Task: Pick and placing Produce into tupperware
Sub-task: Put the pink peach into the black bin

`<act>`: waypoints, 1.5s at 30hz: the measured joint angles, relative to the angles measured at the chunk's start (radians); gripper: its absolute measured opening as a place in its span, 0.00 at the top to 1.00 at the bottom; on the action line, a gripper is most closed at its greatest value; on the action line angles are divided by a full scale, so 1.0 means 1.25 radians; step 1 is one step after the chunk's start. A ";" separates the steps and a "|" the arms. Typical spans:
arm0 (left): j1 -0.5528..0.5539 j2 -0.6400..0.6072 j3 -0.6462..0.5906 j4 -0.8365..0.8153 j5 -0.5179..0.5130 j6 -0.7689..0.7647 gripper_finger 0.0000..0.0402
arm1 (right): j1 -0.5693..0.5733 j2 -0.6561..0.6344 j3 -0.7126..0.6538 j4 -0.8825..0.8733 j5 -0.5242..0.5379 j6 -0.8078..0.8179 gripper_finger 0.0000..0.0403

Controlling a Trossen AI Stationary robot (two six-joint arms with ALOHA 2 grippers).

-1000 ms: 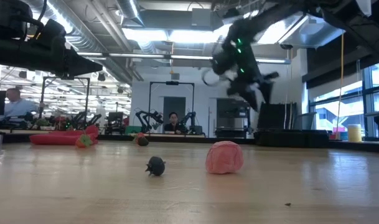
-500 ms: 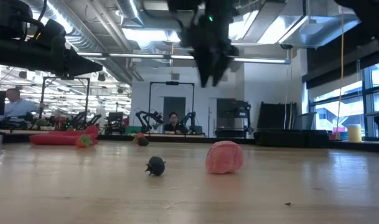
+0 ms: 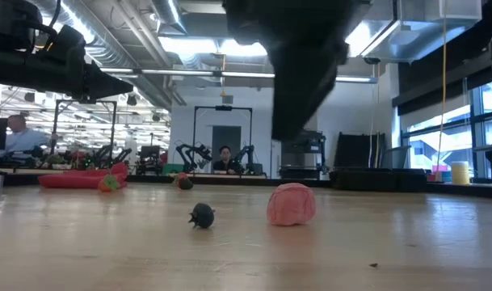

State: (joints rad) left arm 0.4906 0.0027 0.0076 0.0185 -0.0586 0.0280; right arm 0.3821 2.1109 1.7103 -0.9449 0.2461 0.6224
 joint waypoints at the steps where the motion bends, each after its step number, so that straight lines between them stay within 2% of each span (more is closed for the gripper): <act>1: 0.000 0.000 0.000 0.000 0.000 0.000 0.93 | 0.011 0.000 -0.019 0.046 -0.019 -0.012 0.35; 7: 0.000 0.000 0.000 0.000 0.000 0.001 0.93 | 0.043 0.000 -0.106 0.281 -0.043 -0.068 0.35; 21: 0.000 0.000 0.000 0.000 0.000 0.001 0.93 | 0.053 0.000 -0.210 0.323 -0.046 -0.041 0.35; 29: 0.000 0.000 0.000 0.000 0.000 0.001 0.93 | 0.054 -0.001 -0.235 0.355 -0.049 -0.018 0.36; 33: 0.000 0.000 0.000 0.000 0.000 0.001 0.93 | 0.054 -0.001 -0.236 0.353 -0.048 -0.017 0.42; 45: 0.000 0.000 0.000 0.000 0.000 0.002 0.93 | 0.049 -0.001 -0.234 0.345 -0.066 0.005 0.72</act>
State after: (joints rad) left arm 0.4908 0.0026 0.0078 0.0187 -0.0586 0.0299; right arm 0.4433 2.1094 1.4182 -0.5136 0.1641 0.6289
